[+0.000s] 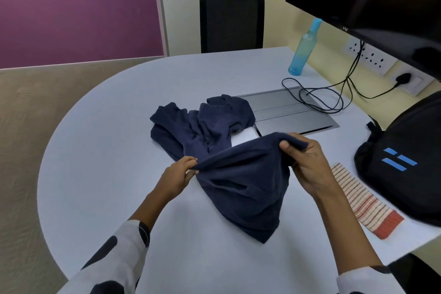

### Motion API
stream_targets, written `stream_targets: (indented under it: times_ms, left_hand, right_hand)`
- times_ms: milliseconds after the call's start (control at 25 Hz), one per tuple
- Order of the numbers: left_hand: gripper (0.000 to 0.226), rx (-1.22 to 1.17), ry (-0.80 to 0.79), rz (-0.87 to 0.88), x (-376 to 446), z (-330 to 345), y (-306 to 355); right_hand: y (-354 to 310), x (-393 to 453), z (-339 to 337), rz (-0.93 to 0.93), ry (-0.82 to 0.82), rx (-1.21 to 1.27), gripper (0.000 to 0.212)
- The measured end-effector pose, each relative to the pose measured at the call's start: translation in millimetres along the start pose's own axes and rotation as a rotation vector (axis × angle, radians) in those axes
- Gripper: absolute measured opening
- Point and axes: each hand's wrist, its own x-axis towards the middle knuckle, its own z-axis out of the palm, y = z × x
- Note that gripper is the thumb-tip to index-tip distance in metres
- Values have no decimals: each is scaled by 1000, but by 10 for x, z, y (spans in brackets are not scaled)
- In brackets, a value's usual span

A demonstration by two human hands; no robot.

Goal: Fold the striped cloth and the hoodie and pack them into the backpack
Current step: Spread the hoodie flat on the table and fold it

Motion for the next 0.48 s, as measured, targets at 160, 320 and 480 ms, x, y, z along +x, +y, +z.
stream_targets:
  times_ms: [160,320,480]
  left_hand:
    - [25,47,-6,-109,57,-53,-45]
    - [25,108,202,-129,153,-270,-65]
    - [33,160,260,-37,261,-606,125]
  right_hand:
    - [16,169,-203,68,263,-33,19]
    - [291,279,-457,143,467,-311,8]
    - [438,304,-567,168,640,-222,14]
